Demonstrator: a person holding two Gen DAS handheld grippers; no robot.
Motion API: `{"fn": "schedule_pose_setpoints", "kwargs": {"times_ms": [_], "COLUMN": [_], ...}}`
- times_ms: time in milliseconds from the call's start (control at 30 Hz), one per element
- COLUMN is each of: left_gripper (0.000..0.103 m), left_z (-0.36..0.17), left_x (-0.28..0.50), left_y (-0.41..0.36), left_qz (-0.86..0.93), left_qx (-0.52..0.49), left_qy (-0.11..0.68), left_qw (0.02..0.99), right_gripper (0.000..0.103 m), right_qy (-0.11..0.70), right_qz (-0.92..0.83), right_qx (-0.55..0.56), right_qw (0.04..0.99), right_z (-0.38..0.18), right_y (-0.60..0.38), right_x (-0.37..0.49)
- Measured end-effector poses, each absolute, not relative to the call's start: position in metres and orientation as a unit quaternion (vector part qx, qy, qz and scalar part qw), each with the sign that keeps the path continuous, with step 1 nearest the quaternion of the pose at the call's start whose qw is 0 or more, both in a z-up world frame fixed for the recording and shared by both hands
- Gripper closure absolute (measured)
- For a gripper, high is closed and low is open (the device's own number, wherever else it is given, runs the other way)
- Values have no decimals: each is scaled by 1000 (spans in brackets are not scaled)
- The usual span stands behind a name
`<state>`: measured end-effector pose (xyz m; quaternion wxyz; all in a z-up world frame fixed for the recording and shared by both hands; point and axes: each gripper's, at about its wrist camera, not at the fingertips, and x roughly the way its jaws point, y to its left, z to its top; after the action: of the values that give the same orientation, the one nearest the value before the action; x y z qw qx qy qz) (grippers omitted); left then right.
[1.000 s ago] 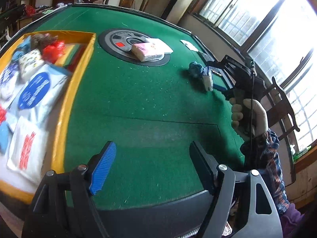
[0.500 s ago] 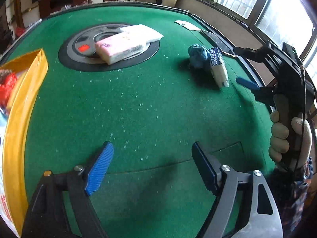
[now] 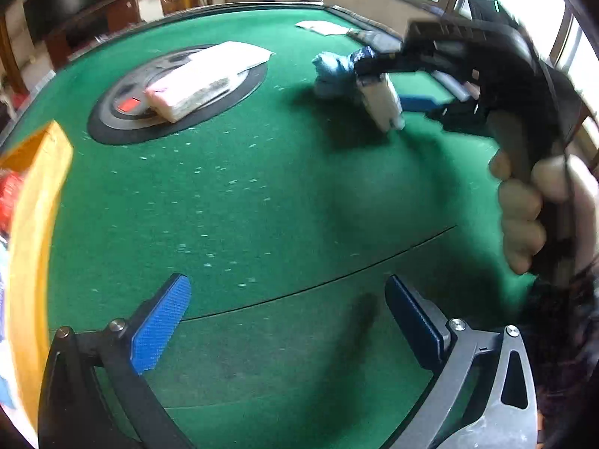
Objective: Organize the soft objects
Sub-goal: 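Grasp the light blue knit cloth with the left tool, then carry knit cloth and Vinda tissue pack into the box and open both tools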
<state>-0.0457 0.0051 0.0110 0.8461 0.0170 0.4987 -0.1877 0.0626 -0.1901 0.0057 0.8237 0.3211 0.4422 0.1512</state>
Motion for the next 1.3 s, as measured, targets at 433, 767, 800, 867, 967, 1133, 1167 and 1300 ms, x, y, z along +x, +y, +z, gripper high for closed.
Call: {"fn": "schedule_pose_setpoints", "kwargs": {"times_ms": [433, 767, 800, 867, 967, 1133, 1167, 1300], "left_gripper": [1, 7, 22, 60, 66, 66, 66, 66], "left_z": [54, 10, 9, 13, 23, 50, 55, 69], "left_x": [57, 116, 114, 105, 100, 66, 57, 14], "left_y": [-36, -101, -103, -106, -93, -56, -46, 1], "left_qz": [-220, -187, -181, -173, -191, -218, -222, -234], "left_qx": [-44, 33, 43, 74, 39, -11, -19, -53], "left_qy": [436, 479, 481, 470, 481, 456, 452, 437], "left_qw": [872, 857, 857, 862, 855, 863, 864, 867], "right_gripper": [53, 52, 52, 51, 51, 51, 51, 51], "right_qy": [344, 330, 331, 336, 340, 344, 348, 355], "right_qz": [143, 114, 115, 115, 116, 113, 113, 108], "right_qx": [473, 451, 450, 446, 435, 408, 406, 402], "right_qw": [799, 822, 822, 821, 826, 838, 838, 837], "right_z": [-1, 10, 10, 10, 11, 15, 14, 11], "right_y": [-273, -271, -272, -270, -268, -262, -261, -262], "right_x": [19, 11, 13, 15, 15, 17, 18, 19]}}
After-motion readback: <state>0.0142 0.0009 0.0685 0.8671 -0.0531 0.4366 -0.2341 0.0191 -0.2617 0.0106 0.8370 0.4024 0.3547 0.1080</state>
